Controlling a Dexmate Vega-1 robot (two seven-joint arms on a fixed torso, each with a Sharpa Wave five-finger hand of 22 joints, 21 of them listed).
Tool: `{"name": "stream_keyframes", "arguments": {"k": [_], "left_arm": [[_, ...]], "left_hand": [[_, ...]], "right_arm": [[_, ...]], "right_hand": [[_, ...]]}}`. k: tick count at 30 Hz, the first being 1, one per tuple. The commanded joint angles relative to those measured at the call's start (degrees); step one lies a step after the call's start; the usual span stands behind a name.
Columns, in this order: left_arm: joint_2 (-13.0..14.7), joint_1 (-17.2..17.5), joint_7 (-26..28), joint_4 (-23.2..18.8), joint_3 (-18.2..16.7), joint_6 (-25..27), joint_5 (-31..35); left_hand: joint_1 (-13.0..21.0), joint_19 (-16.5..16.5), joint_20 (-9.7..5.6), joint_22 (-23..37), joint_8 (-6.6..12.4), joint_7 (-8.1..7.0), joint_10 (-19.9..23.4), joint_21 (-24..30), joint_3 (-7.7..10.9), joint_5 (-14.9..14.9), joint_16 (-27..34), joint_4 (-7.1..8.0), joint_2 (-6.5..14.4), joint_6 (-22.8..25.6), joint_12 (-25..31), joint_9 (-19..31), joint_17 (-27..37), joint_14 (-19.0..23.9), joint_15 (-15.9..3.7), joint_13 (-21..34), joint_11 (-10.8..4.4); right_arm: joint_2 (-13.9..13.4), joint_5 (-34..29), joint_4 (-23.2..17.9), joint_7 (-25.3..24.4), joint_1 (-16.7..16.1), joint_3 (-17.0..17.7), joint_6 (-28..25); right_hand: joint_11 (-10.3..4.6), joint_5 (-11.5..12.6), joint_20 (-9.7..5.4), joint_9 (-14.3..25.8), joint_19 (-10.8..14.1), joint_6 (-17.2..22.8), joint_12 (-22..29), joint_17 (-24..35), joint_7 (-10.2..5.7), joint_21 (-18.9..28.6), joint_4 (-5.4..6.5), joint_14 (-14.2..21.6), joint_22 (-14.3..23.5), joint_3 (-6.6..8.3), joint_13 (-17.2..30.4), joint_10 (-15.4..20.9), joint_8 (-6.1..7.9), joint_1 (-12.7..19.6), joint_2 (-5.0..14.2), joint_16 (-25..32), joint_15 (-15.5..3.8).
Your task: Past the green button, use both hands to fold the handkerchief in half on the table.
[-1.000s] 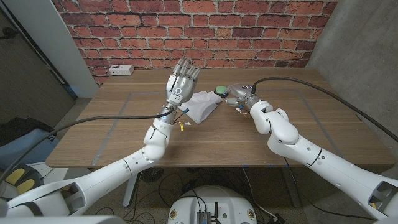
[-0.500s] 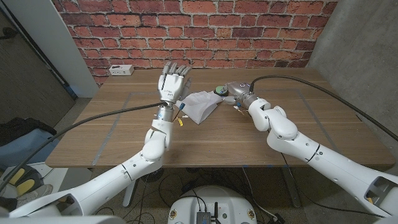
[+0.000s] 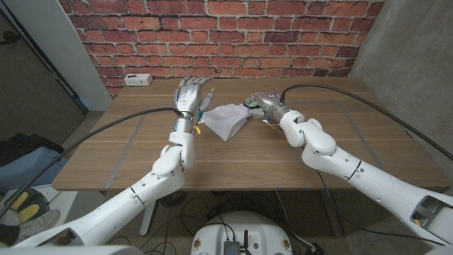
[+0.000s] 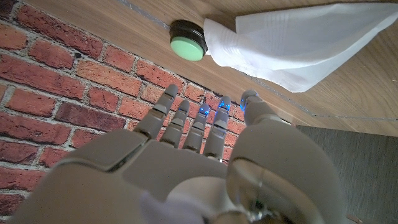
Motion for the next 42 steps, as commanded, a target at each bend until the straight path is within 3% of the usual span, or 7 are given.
{"name": "stream_keyframes", "arguments": {"k": [1, 3, 16, 25, 30, 37, 42], "left_arm": [[0.60, 4.14, -4.05, -4.14, -7.11, -6.46, -16.37], [0.92, 4.53, -4.32, -4.60, -7.49, -6.32, -17.40], [1.51, 7.92, -7.13, -6.53, -12.15, -8.28, -30.23], [2.62, 9.04, -5.49, -7.24, -12.13, -8.24, -32.37], [3.13, 9.57, -3.57, -7.77, -11.53, -8.18, -31.37], [3.85, 9.71, -2.44, -8.38, -10.44, -7.99, -29.84], [3.93, 9.87, -2.28, -8.50, -10.57, -8.25, -30.18]], "left_hand": [[-0.14, -0.49, 0.77, 0.29, -0.24, 1.27, -0.22, -0.33, 0.88, -0.64, -0.25, 0.18, 0.70, -0.14, -0.13, 0.11, 0.09, -0.44, -5.45, 0.25, 1.10], [-0.20, -1.21, 1.25, 0.37, -0.11, 2.15, -0.51, -0.54, 1.31, -1.16, -0.21, 0.21, 1.04, -0.05, -0.07, 0.12, 0.13, -0.70, -4.67, 0.29, 2.12], [-0.74, -2.56, 2.35, 0.63, -0.27, 4.38, -1.94, -0.79, 2.66, -2.98, -0.31, 0.54, 1.61, -1.29, -0.08, 0.15, 0.28, -2.42, -2.80, 0.42, 4.27], [-0.93, -3.15, 2.81, 0.73, -0.30, 5.34, -2.47, -0.89, 3.44, -3.47, -0.32, 0.80, 2.04, -1.84, -0.05, 0.18, 0.37, -3.21, -1.89, 0.48, 5.08], [-0.94, -3.14, 2.91, 0.77, -0.18, 5.50, -2.41, -0.84, 3.81, -3.61, -0.23, 0.84, 2.12, -1.75, 0.07, 0.19, 0.39, -3.27, -1.83, 0.50, 4.98], [-0.89, -3.06, 2.95, 0.82, -0.11, 5.46, -2.35, -0.74, 4.22, -3.76, -0.14, 0.82, 2.09, -1.71, 0.19, 0.20, 0.38, -3.29, -1.94, 0.51, 4.95], [-0.88, -3.00, 2.98, 0.84, -0.03, 5.39, -2.39, -0.68, 4.46, -3.86, -0.10, 0.80, 2.04, -1.61, 0.23, 0.20, 0.37, -3.31, -2.09, 0.52, 4.83]], "right_arm": [[1.41, 0.80, 2.24, 0.42, 2.67, -1.65, 2.94], [1.73, 0.93, 2.71, 0.61, 3.14, -1.94, 3.38], [3.73, 1.36, 5.94, 4.30, 6.64, -4.64, 5.78], [5.68, 0.73, 8.19, 9.06, 9.21, -6.71, 4.08], [6.76, -0.94, 9.08, 8.61, 9.28, -7.59, 1.31], [8.90, -4.10, 11.15, 4.92, 8.58, -8.80, -3.48], [9.04, -5.48, 11.89, 7.17, 9.93, -10.26, -5.05]], "right_hand": [[0.19, -0.13, -0.11, 0.16, 0.34, -0.18, 0.23, 0.21, 0.06, 0.20, 0.15, 0.11, 0.01, 0.12, 0.20, 0.00, -0.03, -0.12, 0.36, 0.37, -4.50], [0.16, -0.13, -0.11, 0.16, 0.34, -0.19, 0.22, 0.22, 0.07, 0.19, 0.15, 0.12, 0.01, 0.12, 0.19, 0.00, -0.03, -0.14, 0.38, 0.38, -4.51], [-0.30, -0.11, -0.46, 0.18, -0.32, -1.52, -0.22, 0.54, -0.20, -0.12, 0.70, -1.25, 0.02, 0.27, 0.21, -1.28, -0.45, -0.43, 1.37, 0.11, -4.20], [0.59, -0.39, -0.71, 0.30, -2.72, -5.65, -0.83, 1.58, -1.50, -0.77, 4.16, -5.24, 0.14, -0.83, 0.32, -5.52, -1.02, -4.35, 1.14, -0.61, -2.85], [0.74, -0.47, -0.20, 0.33, -3.91, -7.15, -0.88, 1.76, -1.54, -1.03, 5.08, -6.30, 0.17, -1.53, 0.35, -7.05, -1.06, -5.86, 0.73, -0.82, -2.26], [0.59, -0.27, 0.24, 0.30, -2.42, -6.98, 0.07, 1.11, -0.94, -0.25, 3.56, -4.03, 0.19, -1.59, 0.33, -5.51, -0.47, -5.08, -0.22, -0.16, -2.67], [0.26, 0.01, -0.12, 0.27, -2.37, -7.32, -0.11, 0.82, -2.55, -0.18, 2.56, -4.28, 0.20, -0.67, 0.31, -6.09, -0.45, -3.76, 0.79, -0.34, -2.69]]}}
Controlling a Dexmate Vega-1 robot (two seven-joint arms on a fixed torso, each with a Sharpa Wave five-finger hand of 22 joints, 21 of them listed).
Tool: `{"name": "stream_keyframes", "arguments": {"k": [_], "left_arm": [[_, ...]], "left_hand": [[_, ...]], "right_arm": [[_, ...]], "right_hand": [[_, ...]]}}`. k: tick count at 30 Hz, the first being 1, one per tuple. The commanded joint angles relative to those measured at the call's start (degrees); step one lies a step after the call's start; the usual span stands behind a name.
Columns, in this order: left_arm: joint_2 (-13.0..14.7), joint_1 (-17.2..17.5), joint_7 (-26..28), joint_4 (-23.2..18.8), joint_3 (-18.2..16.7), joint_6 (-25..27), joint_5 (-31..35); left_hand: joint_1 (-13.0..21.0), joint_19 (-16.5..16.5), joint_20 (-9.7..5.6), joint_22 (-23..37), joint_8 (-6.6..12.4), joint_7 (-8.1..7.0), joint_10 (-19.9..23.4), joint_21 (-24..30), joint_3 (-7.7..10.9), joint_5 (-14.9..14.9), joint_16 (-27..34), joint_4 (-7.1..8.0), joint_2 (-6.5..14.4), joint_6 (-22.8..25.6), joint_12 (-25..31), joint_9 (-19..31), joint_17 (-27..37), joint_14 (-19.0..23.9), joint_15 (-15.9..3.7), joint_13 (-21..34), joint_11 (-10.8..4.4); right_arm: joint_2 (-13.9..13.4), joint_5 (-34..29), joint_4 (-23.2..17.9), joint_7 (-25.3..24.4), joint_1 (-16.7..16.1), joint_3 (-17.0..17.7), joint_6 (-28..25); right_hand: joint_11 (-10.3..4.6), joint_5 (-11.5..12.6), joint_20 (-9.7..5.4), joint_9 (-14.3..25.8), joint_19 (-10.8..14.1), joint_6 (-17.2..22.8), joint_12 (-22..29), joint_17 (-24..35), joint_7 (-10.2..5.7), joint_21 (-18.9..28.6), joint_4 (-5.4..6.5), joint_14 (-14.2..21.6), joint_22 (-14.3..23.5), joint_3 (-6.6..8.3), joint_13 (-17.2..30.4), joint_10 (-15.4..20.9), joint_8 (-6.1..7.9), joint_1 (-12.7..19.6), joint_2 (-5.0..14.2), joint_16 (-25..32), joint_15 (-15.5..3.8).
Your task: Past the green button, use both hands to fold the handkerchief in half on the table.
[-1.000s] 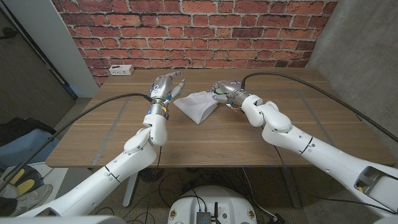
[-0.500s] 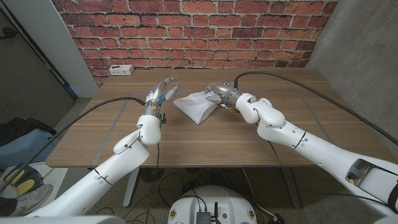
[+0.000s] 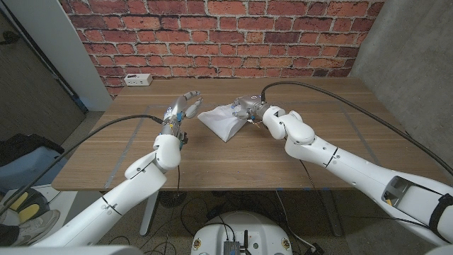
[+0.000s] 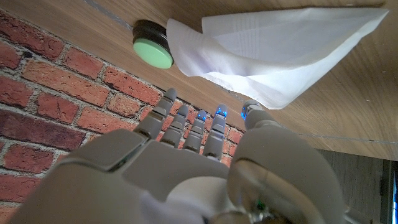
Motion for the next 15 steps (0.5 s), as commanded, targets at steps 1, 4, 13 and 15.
{"name": "stream_keyframes", "arguments": {"k": [1, 4, 13, 15], "left_arm": [[0.78, 0.62, 1.29, -0.76, 0.57, -0.17, 0.21], [0.90, 0.62, 1.38, -0.82, 0.67, -0.21, 0.32], [0.85, 0.85, 2.21, -1.09, 0.68, 0.49, 0.87], [0.92, 0.91, 2.21, -1.20, 0.64, 0.71, 0.91]], "left_hand": [[0.08, -0.09, 0.10, 0.15, -0.02, 0.22, 0.38, 0.18, 0.77, -0.11, 0.19, -0.05, 0.59, 0.31, 0.23, 0.19, 0.12, -0.26, -2.29, 0.26, 0.23], [0.07, -0.08, 0.11, 0.16, 0.01, 0.28, 0.40, 0.21, 0.91, -0.17, 0.20, -0.05, 0.56, 0.35, 0.27, 0.19, 0.12, -0.31, -2.22, 0.26, 0.24], [0.11, 0.05, 0.30, 0.20, 0.07, 0.19, 0.34, 0.33, 1.39, -0.30, 0.31, -0.06, 0.62, 0.41, 0.33, 0.20, 0.12, -0.24, -2.27, 0.28, 0.03], [0.16, 0.05, 0.31, 0.22, 0.12, 0.14, 0.32, 0.35, 1.58, -0.32, 0.32, -0.09, 0.66, 0.52, 0.35, 0.20, 0.11, -0.26, -2.28, 0.28, 0.03]], "right_arm": [[1.94, -3.34, 2.57, 1.17, 1.61, -2.70, -5.08], [2.91, -4.60, 3.13, 3.40, 2.43, -3.69, -7.53], [5.02, -2.53, 5.61, 12.96, 6.59, -5.92, -10.44], [5.11, -2.85, 6.03, 12.53, 6.99, -6.62, -10.58]], "right_hand": [[-0.47, 0.48, -0.14, 0.12, 0.59, -0.24, 0.01, -0.11, -1.11, 0.50, -0.73, 0.07, 0.07, 0.52, 0.17, -0.42, 0.14, 1.44, 0.69, 0.01, -2.63], [0.14, 0.26, 0.02, 0.05, -0.82, -2.68, -0.25, 0.31, -3.53, 0.18, 0.66, -1.18, 0.14, -0.41, 0.20, -2.24, -0.41, -0.80, 0.45, -0.07, -1.43], [0.38, 0.11, -0.25, -0.05, -6.67, -5.54, -0.65, 1.25, -4.98, -0.59, 6.61, -7.64, 0.29, -3.93, 0.20, -9.71, -0.12, -10.32, 0.11, -1.36, 1.10], [0.48, 0.14, -0.15, -0.06, -6.78, -5.77, -0.60, 1.28, -4.98, -0.54, 6.85, -7.68, 0.28, -4.07, 0.20, -9.92, -0.15, -10.71, 0.03, -1.31, 1.17]]}}
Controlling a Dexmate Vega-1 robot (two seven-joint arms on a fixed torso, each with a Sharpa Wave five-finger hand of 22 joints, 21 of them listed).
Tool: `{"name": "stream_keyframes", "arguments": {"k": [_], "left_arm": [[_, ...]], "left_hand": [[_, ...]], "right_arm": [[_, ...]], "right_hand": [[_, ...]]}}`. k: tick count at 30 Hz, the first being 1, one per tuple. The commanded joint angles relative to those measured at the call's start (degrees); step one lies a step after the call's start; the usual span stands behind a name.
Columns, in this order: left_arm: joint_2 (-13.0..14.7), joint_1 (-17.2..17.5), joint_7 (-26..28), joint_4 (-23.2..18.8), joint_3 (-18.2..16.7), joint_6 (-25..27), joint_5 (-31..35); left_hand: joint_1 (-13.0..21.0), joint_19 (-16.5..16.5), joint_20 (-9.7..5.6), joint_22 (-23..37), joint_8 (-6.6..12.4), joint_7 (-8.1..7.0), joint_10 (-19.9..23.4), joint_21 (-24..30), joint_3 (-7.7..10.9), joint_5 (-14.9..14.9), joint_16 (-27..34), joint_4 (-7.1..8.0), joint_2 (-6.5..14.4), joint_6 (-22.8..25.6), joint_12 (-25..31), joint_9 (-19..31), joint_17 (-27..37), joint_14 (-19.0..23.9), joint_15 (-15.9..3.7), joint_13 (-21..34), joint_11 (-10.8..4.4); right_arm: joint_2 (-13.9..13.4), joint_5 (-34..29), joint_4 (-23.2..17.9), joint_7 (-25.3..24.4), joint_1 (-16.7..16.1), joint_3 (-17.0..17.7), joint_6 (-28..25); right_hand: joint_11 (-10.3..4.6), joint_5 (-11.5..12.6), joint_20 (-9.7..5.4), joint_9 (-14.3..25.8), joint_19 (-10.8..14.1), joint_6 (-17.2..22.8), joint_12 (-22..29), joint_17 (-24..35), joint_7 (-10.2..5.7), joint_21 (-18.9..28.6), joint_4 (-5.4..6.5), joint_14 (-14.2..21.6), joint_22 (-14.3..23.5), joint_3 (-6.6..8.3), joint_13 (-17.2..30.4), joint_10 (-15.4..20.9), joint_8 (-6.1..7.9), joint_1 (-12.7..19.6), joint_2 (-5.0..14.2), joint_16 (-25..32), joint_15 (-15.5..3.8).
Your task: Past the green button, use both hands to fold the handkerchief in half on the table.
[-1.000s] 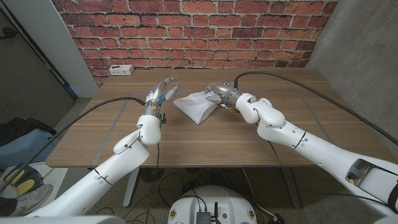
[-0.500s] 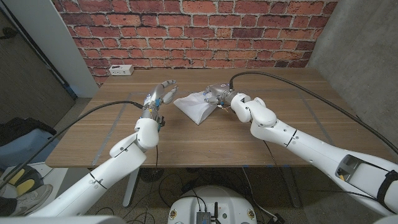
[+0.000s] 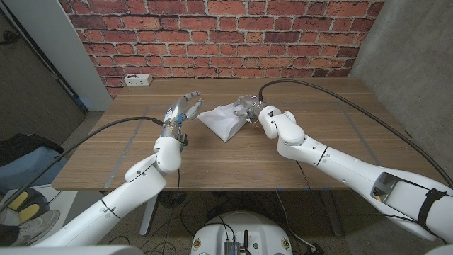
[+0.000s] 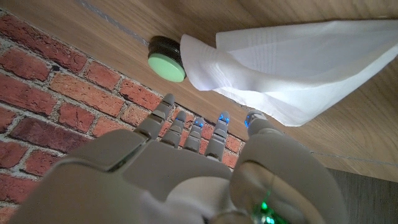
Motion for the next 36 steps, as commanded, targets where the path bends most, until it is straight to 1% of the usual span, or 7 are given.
{"name": "stream_keyframes", "arguments": {"k": [1, 8, 12, 13, 20, 26, 36], "left_arm": [[0.21, 0.39, 0.83, -0.46, 0.03, 0.83, 0.45], [0.41, 0.21, 0.71, -0.04, 0.08, 0.33, 0.35], [0.38, 0.10, 0.93, 0.23, 0.08, -0.01, 0.43], [0.38, 0.10, 0.94, 0.24, 0.08, -0.03, 0.43], [0.65, -0.35, 0.80, 0.85, 0.19, -1.35, 0.57], [0.77, -0.94, 0.52, 1.37, 0.60, -2.10, 1.06], [0.55, -1.71, 0.06, 1.86, 1.12, -2.41, 1.65]], "left_hand": [[0.20, 0.08, 0.30, 0.13, 0.12, 0.17, 0.35, 0.38, 0.71, -0.17, 0.33, -0.11, 0.68, 0.50, 0.37, 0.06, 0.11, -0.25, -2.31, 0.29, -0.02], [0.35, 0.07, 0.33, 0.16, 0.13, 0.05, 0.36, 0.43, 1.20, -0.23, 0.35, -0.21, 0.69, 0.49, 0.44, 0.06, 0.09, -0.28, -2.20, 0.30, -0.05], [0.39, 0.09, 0.30, 0.18, 0.14, 0.01, 0.33, 0.48, 1.44, -0.29, 0.36, -0.26, 0.61, 0.48, 0.47, 0.07, 0.08, -0.33, -2.20, 0.31, 0.05], [0.39, 0.08, 0.29, 0.18, 0.14, 0.03, 0.32, 0.48, 1.46, -0.30, 0.36, -0.26, 0.60, 0.48, 0.47, 0.07, 0.08, -0.31, -2.21, 0.31, 0.06], [0.37, 0.04, 0.19, 0.20, 0.17, 0.00, 0.30, 0.51, 1.69, -0.39, 0.37, -0.32, 0.41, 0.53, 0.51, 0.06, 0.06, -0.35, -2.29, 0.31, 0.07], [0.32, -0.05, 0.24, 0.21, 0.16, 0.02, 0.17, 0.52, 1.85, -0.49, 0.38, -0.37, 0.19, 0.52, 0.50, 0.06, 0.05, -0.38, -2.22, 0.32, 0.16], [0.14, -0.15, 0.25, 0.23, 0.15, 0.06, 0.13, 0.54, 2.02, -0.67, 0.40, -0.41, -0.12, 0.48, 0.55, 0.05, 0.03, -0.40, -2.27, 0.33, 0.10]], "right_arm": [[2.12, 0.03, 2.92, 6.18, 3.71, -3.22, -3.74], [3.20, -1.01, 4.71, 1.63, 3.75, -4.31, -4.90], [3.92, -2.92, 5.52, 2.20, 4.44, -5.62, -7.73], [3.92, -2.92, 5.53, 2.25, 4.52, -5.74, -7.88], [3.21, -5.15, 5.67, 5.36, 5.45, -7.56, -10.36], [2.01, -7.06, 4.63, 7.65, 5.33, -8.20, -12.59], [-1.27, -9.77, -0.17, 10.00, 2.97, -6.76, -15.76]], "right_hand": [[0.05, 0.15, 0.07, 0.10, -0.63, -0.57, 0.03, 0.32, -0.02, 0.00, 0.92, -0.63, 0.29, -0.36, 0.20, -0.64, 0.10, -1.38, -0.17, 0.05, 0.32], [1.30, 0.55, 0.62, 0.04, 2.04, 0.89, 1.57, -1.08, 0.22, 1.32, -1.87, 3.14, 0.13, 0.36, 0.06, 3.06, 1.09, 0.50, -0.78, 1.06, -0.25], [1.27, 0.35, 0.49, 0.11, 1.99, 4.82, 1.52, -0.81, 0.32, 1.31, -0.22, 3.10, 0.14, -0.33, 0.05, 3.35, 2.20, -1.91, -0.35, 1.23, -0.25], [0.36, 0.34, 0.59, 0.07, 1.96, 6.43, 1.47, -0.77, 0.44, 1.30, 0.39, 3.09, 0.14, -0.67, 0.05, 3.46, 2.49, -2.92, -0.52, 1.24, -0.25], [-0.37, 0.64, 0.76, 0.04, 2.09, 12.60, 1.50, -0.76, 3.50, 1.34, 2.61, 3.43, 0.13, -1.41, 0.01, 4.25, 3.44, -6.39, -0.72, 1.27, -1.08], [-0.67, 0.85, 0.67, 0.01, 2.26, 16.24, 1.73, -0.94, 5.08, 1.38, 3.50, 3.70, 0.12, -1.43, -0.02, 5.42, 4.05, -7.70, -0.74, 1.19, -1.53], [-0.33, 1.26, 0.81, 0.01, 4.58, 21.61, 2.46, -2.07, 8.11, 2.06, 3.07, 6.94, 0.05, -0.17, -0.10, 9.07, 4.56, -7.55, -0.87, 1.52, -2.70]]}}
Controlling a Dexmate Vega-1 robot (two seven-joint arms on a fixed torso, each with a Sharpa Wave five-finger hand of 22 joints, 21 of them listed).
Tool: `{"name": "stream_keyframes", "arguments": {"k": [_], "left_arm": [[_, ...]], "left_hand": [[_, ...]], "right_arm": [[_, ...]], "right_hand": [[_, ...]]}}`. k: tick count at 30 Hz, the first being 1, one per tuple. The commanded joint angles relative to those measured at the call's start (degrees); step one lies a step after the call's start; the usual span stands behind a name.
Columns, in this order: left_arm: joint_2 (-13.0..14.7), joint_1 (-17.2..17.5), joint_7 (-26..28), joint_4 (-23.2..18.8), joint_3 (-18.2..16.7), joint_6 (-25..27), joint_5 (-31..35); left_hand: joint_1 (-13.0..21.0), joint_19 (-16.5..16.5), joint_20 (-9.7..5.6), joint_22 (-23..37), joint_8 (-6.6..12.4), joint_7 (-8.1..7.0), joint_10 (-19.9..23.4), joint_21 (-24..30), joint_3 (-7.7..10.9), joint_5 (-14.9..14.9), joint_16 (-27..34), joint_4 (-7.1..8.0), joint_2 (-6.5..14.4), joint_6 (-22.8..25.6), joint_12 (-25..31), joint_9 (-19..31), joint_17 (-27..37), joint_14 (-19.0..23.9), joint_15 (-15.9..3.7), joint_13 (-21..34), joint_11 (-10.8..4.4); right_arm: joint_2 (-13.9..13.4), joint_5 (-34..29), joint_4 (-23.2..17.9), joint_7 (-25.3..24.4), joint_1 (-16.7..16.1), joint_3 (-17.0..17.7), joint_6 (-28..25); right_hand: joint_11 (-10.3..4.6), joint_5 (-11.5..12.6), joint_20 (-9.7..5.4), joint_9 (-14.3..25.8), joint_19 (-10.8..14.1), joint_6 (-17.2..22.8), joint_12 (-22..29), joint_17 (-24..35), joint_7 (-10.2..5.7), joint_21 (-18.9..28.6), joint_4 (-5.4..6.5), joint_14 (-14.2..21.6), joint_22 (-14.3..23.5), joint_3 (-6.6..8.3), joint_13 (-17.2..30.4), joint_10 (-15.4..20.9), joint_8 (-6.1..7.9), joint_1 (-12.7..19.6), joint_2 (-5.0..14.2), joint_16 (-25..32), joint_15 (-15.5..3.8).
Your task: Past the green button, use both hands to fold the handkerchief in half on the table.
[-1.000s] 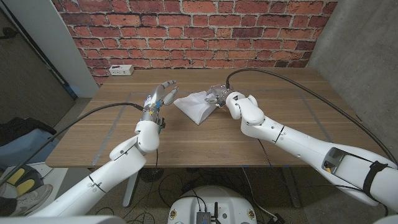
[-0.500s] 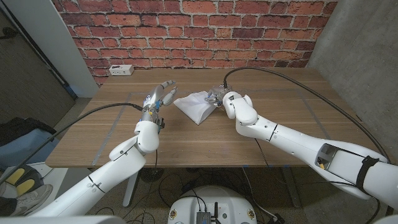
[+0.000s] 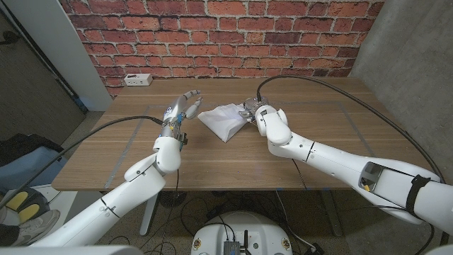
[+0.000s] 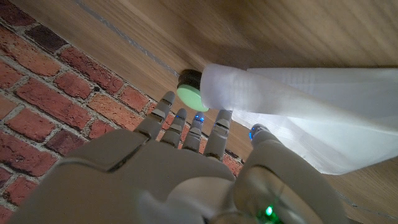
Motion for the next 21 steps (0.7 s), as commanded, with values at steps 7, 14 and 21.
{"name": "stream_keyframes", "arguments": {"k": [7, 14, 21], "left_arm": [[-0.22, -1.36, -1.12, 1.10, 0.74, -1.77, 0.44], [-0.32, -1.73, -1.44, 1.29, 0.82, -2.48, 0.48], [-0.27, -1.18, -1.38, 0.69, 0.42, -2.03, 0.51]], "left_hand": [[-0.23, -0.22, 0.21, 0.26, 0.14, 0.14, 0.14, 0.53, 0.50, -0.27, 0.43, -0.03, -0.47, 0.42, 0.37, 0.06, 0.18, -0.29, -2.16, 0.06, 0.27], [-0.40, -0.50, 0.19, 0.28, 0.17, 0.41, 0.03, 0.47, 0.66, -0.39, 0.40, -0.08, -0.65, 0.50, 0.38, 0.05, 0.17, -0.43, -1.98, 0.07, 0.56], [-0.58, -0.52, 0.25, 0.29, 0.17, 0.57, 0.01, 0.52, 0.81, -0.47, 0.44, -0.11, -0.76, 0.51, 0.42, 0.04, 0.16, -0.41, -1.87, 0.07, 0.61]], "right_arm": [[-5.30, -7.11, -8.21, 4.22, -4.70, 1.79, -5.71], [-5.16, -8.87, -8.62, 7.75, -6.23, 3.36, -6.20], [-5.06, -8.36, -9.51, 5.21, -8.33, 6.14, -5.79]], "right_hand": [[1.00, 0.97, 0.10, 0.11, 3.60, 6.92, 0.75, -1.45, 2.92, 0.94, -2.79, 4.02, -0.01, 2.79, -0.06, 4.75, 1.03, 2.28, -0.79, 0.32, -1.92], [1.11, 0.87, 0.20, 0.20, 4.73, 8.77, 0.80, -1.55, 3.81, 1.01, -5.74, 5.25, -0.05, 4.13, -0.07, 6.81, 1.01, 5.17, -0.58, 0.45, -2.45], [1.28, 0.47, -0.13, 0.19, 5.47, 4.58, 0.35, -0.92, 2.16, 0.87, -6.51, 5.79, -0.04, 4.29, -0.04, 7.94, -1.55, 5.51, 0.01, 0.84, -2.63]]}}
